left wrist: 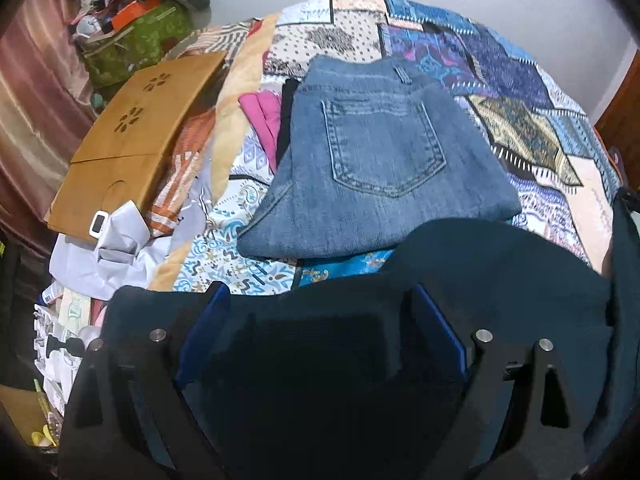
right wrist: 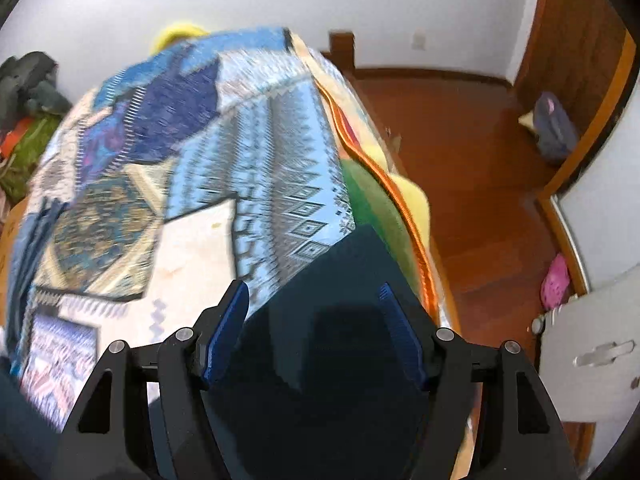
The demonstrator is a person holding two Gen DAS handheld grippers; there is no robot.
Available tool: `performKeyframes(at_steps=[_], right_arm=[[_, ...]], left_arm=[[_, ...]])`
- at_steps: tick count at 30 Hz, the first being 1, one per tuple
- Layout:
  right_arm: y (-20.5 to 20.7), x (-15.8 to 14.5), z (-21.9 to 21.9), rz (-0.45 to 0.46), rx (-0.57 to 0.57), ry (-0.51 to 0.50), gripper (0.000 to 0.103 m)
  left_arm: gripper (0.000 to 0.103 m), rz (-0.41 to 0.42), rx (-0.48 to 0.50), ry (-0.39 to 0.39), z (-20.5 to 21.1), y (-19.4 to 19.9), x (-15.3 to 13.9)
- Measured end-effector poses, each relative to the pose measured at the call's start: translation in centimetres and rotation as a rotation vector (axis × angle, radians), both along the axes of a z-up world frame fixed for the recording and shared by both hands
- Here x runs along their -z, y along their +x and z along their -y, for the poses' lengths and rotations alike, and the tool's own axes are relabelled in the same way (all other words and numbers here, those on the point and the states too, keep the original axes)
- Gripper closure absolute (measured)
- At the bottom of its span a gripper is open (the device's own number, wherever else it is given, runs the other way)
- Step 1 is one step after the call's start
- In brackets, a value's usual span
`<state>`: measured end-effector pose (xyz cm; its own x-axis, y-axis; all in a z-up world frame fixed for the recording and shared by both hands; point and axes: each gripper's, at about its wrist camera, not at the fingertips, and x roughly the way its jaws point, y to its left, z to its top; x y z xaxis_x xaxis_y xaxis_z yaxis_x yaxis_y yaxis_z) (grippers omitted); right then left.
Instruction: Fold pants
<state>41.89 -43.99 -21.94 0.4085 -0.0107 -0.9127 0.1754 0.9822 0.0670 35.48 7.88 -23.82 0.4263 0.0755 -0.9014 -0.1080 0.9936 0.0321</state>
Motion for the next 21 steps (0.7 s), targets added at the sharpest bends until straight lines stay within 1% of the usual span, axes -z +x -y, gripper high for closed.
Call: performKeyframes(at_steps=[1, 3, 4, 5, 6, 8, 9, 10, 11, 12, 14, 17, 20, 21], right_arm=[[0.2, 0.7, -0.1, -0.015, 0.0, -0.003, 0.038], [0.1, 1.2, -0.3, -0.013, -0.001, -0.02, 0.04], [-0.3, 1.2, -0.6, -0.003, 0.002, -0.048, 0.046], [-0.5, 1.0, -0.6, 0.002, 0.006, -0.059, 0.055], [-0.8, 0.9, -0.4, 0.01, 0.015, -0.064, 0.059], [-1.8, 0.6, 0.0, 0.022, 0.021, -0.058, 0.076], [-2.1, 0.5, 0.3, 0.029, 0.013, -0.049, 0.08], [-2.4, 0.3, 0.3, 0.033, 0.002, -0.033, 0.095], [-2.6, 0.2, 0.3, 0.034, 0.001, -0.032, 0.095], [-3.1, -0.6, 0.2, 0.055, -0.003, -0.056, 0.095], [-3.8, -1.7, 0.2, 0.087, -0.009, -0.076, 0.095], [-6.0, -4.4, 1.2, 0.148, 0.013, -0.033, 0.095], [-8.9, -8.1, 2.4, 0.229, 0.028, -0.007, 0.095], [-9.2, -8.9, 2.7, 0.249, 0.031, -0.003, 0.095]], left_arm=[[0.011, -0.007, 0.002, 0.001, 0.1, 0.0, 0.2], [0.011, -0.014, 0.008, -0.003, 0.2, -0.1, 0.5], [0.011, -0.016, 0.01, -0.004, 0.3, -0.2, 0.7], [0.011, -0.015, 0.011, -0.004, 0.4, -0.2, 0.7], [0.011, -0.013, 0.01, -0.004, 0.5, -0.3, 0.8], [0.011, -0.019, 0.009, 0.005, 0.7, -0.2, 1.1], [0.011, -0.024, 0.011, 0.012, 0.9, -0.1, 1.2], [0.011, -0.026, 0.015, 0.02, 1.1, -0.2, 1.2], [0.011, -0.023, 0.021, 0.031, 1.3, -0.3, 1.1], [0.011, -0.019, 0.027, 0.037, 1.5, -0.4, 0.8], [0.011, -0.009, 0.042, 0.029, 1.9, -0.8, 0.1], [0.011, 0.006, 0.071, 0.0, 2.7, -1.6, -1.2], [0.011, 0.023, 0.105, 0.013, 4.0, -2.5, -2.1], [0.011, 0.026, 0.115, 0.017, 4.4, -2.8, -2.3]])
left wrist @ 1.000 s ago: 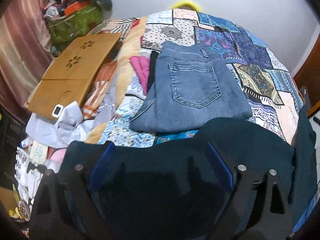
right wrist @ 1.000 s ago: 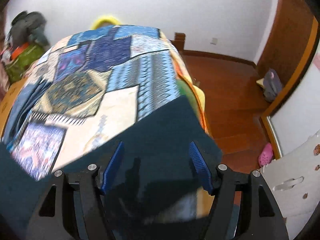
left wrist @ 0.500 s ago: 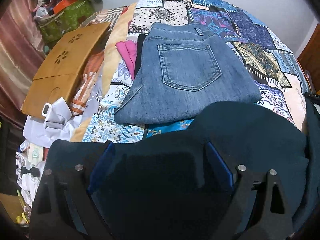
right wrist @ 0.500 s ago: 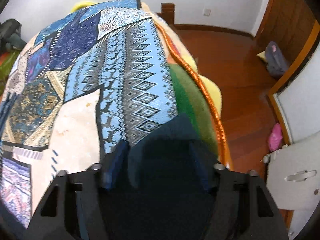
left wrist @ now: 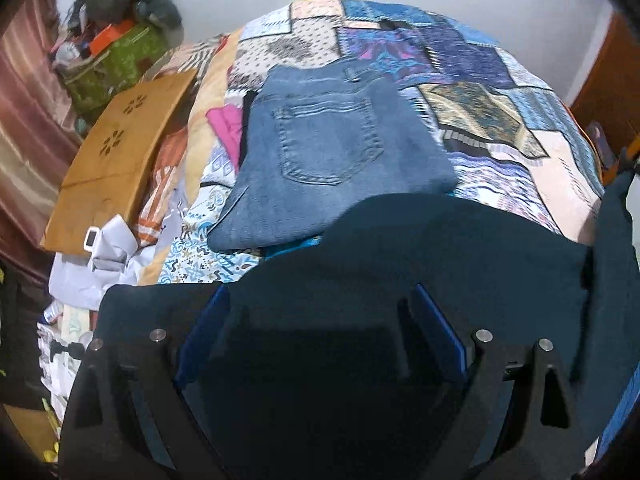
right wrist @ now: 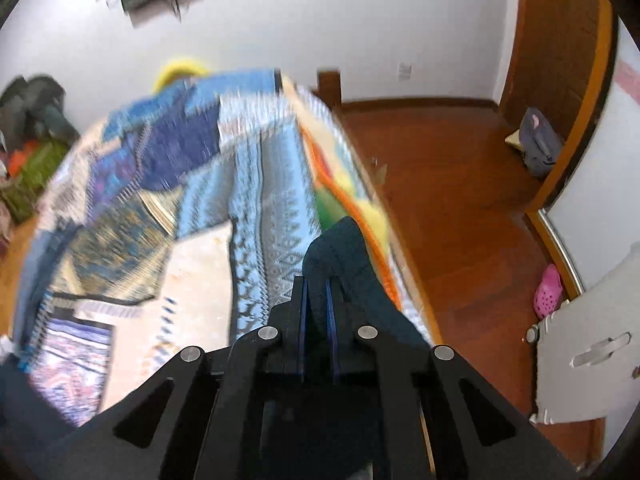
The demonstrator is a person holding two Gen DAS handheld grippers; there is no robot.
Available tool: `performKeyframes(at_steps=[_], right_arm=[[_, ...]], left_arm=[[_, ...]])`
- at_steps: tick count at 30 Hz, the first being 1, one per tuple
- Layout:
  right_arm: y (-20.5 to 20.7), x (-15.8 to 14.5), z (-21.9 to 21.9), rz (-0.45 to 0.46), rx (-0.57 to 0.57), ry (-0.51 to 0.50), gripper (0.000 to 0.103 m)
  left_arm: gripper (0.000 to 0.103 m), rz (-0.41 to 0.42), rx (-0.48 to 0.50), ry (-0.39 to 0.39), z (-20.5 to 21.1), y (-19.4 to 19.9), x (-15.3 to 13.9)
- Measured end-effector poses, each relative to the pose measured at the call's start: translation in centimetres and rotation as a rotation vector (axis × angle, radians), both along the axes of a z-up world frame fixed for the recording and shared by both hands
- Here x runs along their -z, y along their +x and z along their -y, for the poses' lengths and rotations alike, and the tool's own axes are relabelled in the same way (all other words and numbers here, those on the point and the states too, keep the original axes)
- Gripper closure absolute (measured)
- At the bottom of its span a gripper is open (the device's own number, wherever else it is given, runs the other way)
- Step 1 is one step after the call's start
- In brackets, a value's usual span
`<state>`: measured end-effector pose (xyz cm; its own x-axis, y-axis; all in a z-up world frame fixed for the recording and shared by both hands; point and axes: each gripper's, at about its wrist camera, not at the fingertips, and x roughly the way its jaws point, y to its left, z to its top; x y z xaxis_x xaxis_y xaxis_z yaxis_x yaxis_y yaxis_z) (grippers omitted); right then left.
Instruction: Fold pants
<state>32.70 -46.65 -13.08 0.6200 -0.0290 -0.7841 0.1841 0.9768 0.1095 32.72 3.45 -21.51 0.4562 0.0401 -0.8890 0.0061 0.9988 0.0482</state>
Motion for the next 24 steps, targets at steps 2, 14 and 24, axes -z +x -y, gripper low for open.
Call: performKeyframes(at_steps=[2, 14, 24], right_arm=[[-1.4, -2.3, 0.6, 0.046, 0.008, 0.008, 0.095], [-11.6, -9.1, 3.1, 0.266, 0.046, 0.07, 0.095], [-17.3, -1.5, 6.1, 0.121, 0.155, 0.133, 0.095]], left_arm=[[0.011, 0.005, 0.026, 0.001, 1.0, -0.7, -0.4], [0.011, -0.022, 0.157, -0.051, 6.9, -4.5, -0.6], [0.011, -0.037, 0.203, -0.074, 9.5, -7.1, -0.4]])
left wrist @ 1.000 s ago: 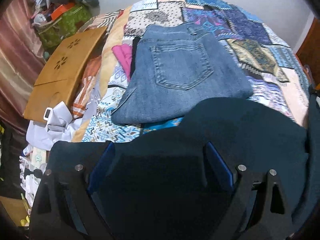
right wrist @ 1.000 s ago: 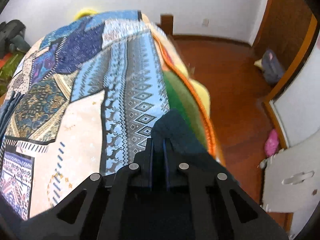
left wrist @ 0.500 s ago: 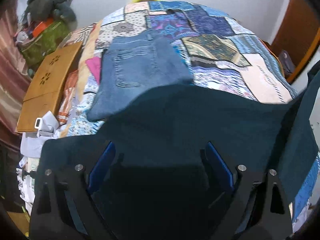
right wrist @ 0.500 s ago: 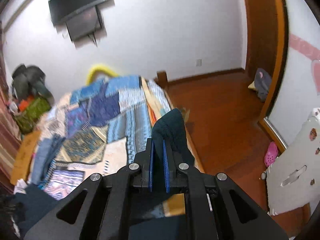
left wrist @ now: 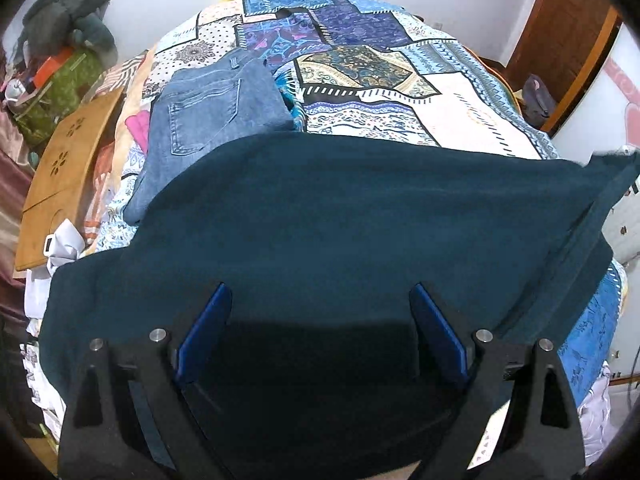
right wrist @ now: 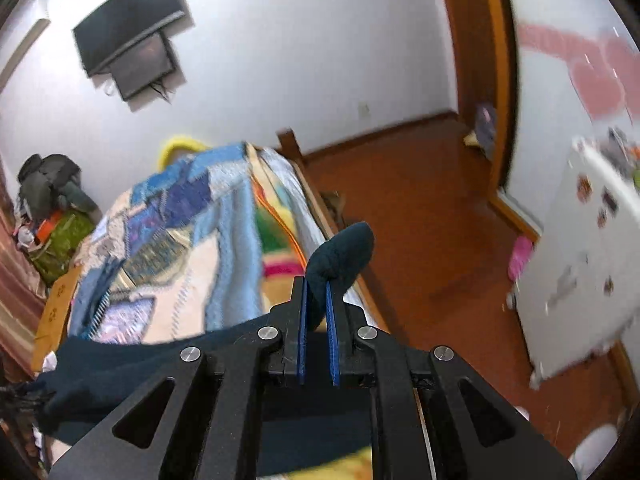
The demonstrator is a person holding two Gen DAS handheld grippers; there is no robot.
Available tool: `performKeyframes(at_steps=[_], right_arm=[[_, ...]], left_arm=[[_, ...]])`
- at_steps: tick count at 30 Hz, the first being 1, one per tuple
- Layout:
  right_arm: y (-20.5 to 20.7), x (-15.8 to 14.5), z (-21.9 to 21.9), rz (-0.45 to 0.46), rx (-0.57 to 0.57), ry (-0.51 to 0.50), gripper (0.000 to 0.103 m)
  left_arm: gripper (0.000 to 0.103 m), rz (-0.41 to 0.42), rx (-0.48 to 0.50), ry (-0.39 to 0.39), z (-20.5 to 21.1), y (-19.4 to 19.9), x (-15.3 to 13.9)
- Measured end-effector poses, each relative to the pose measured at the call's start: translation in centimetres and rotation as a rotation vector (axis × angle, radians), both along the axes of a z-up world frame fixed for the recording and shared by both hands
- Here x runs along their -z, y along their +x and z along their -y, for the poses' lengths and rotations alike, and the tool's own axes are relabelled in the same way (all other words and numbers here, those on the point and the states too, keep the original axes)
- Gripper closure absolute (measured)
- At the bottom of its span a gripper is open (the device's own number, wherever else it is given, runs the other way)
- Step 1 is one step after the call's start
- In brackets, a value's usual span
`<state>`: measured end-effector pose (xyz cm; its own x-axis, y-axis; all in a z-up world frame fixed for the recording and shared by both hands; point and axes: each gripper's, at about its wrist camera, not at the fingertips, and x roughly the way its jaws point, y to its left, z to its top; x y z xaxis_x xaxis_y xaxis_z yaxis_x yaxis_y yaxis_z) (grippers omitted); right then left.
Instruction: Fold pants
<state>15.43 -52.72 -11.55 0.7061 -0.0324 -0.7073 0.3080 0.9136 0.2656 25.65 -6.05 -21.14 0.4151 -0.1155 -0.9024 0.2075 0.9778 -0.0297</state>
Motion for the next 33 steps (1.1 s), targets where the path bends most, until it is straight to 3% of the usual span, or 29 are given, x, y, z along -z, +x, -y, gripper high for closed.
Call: performKeyframes(at_steps=[8, 12, 17, 23, 29, 33], right_arm=[[-3.2, 6.7, -0.3, -0.156, 0.035, 0.019, 0.095], [-3.7, 7.8, -0.3, -0.203, 0.033, 0.027, 0.095], [-4.7, 7.0, -0.4, -0.271, 0.056, -0.077, 0.092], [-5.5, 3.1, -2.1, -0.19, 0.012, -0.128, 0.076], [-2.7, -1.0, -8.8, -0.072, -0.152, -0.199, 0.067], [-0.4, -2.9, -14.7, 0.003, -0.298, -0.224, 0.067]], left_arm=[[0.01, 0.008, -0.003, -0.009, 0.2, -1.4, 0.0], [0.01, 0.009, -0.011, -0.028, 0.0, -2.1, 0.0], [0.01, 0.026, -0.025, -0.057, -0.6, -3.0, 0.0], [0.01, 0.126, -0.103, -0.058, -3.5, -3.7, -2.1], [0.01, 0.258, -0.253, -0.042, -9.6, -4.4, -5.4], [0.01, 0.293, -0.361, -0.011, -14.9, -5.0, -6.2]])
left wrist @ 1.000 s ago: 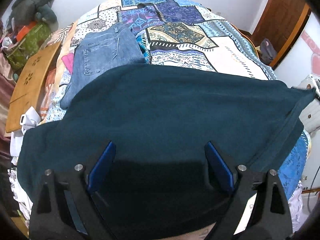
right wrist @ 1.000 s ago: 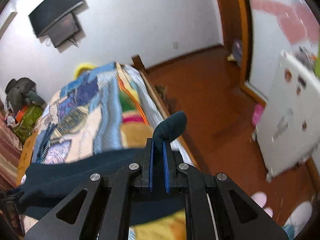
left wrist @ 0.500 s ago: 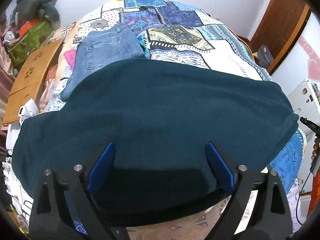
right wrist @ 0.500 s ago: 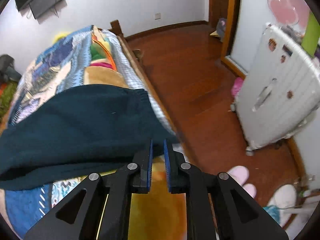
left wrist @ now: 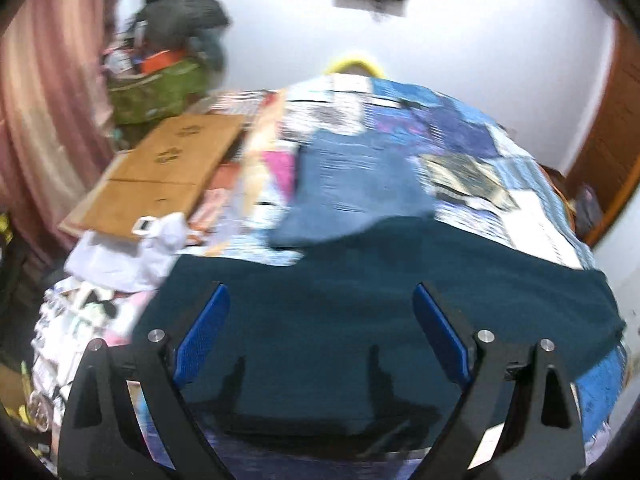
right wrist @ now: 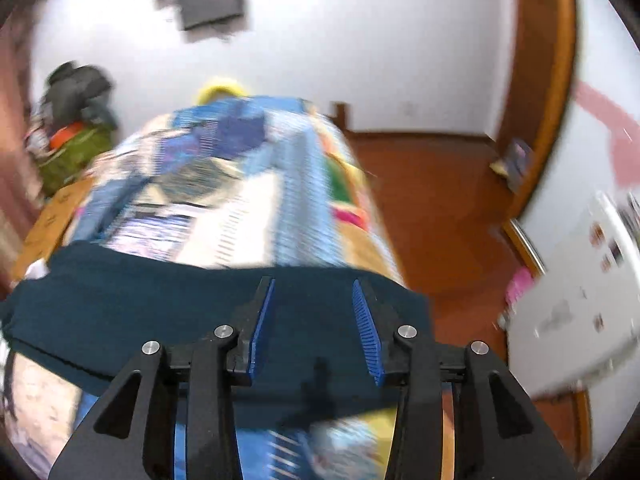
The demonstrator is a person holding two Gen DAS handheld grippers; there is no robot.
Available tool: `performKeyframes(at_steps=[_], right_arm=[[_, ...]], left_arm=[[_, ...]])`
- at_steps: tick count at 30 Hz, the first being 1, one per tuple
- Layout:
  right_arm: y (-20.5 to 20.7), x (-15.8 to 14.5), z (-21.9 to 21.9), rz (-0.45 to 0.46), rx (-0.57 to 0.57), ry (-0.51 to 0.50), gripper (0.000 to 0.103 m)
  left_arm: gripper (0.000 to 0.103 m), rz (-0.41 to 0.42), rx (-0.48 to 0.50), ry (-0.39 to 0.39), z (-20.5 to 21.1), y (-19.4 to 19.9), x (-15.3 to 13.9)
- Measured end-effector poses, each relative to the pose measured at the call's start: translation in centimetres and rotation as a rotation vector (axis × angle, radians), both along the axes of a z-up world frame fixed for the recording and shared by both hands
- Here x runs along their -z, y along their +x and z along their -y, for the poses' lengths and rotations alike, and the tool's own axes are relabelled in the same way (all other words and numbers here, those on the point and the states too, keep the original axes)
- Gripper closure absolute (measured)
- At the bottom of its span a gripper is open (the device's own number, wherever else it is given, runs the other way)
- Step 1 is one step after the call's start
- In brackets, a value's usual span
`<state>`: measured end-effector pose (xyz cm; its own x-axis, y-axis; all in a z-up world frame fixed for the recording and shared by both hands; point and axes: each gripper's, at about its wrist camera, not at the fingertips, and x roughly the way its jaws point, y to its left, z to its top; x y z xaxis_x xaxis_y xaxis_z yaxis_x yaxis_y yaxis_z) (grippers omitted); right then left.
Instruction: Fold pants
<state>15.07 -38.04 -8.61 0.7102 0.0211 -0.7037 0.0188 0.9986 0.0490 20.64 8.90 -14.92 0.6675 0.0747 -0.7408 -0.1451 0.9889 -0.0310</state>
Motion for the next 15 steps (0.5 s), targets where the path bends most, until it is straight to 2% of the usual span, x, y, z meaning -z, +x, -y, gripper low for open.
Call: performKeyframes(at_steps=[4, 7, 11, 15], right_arm=[[2.6, -1.1, -6.7, 0.044, -0.175, 0.008, 0.064], [4.4, -0.8, -10.9, 0.041, -0.29, 0.021, 0.06], [6.7, 0.2, -16.7, 0.007, -0.426, 0.009, 0.06], [9.0, 2.2, -22.7, -0.045, -0.556, -0.017, 0.059]], left_arm=[[0.01, -0.022, -0.112, -0.015, -5.5, -0.6, 0.8], [0.01, -0.057, -0.176, -0.035, -9.8, -0.8, 2.2], [0.01, -0.108, -0.223, -0.099, -14.5, 0.3, 4.1], [0.01, -0.163, -0.225, -0.144, -17.2, 2.1, 6.0]])
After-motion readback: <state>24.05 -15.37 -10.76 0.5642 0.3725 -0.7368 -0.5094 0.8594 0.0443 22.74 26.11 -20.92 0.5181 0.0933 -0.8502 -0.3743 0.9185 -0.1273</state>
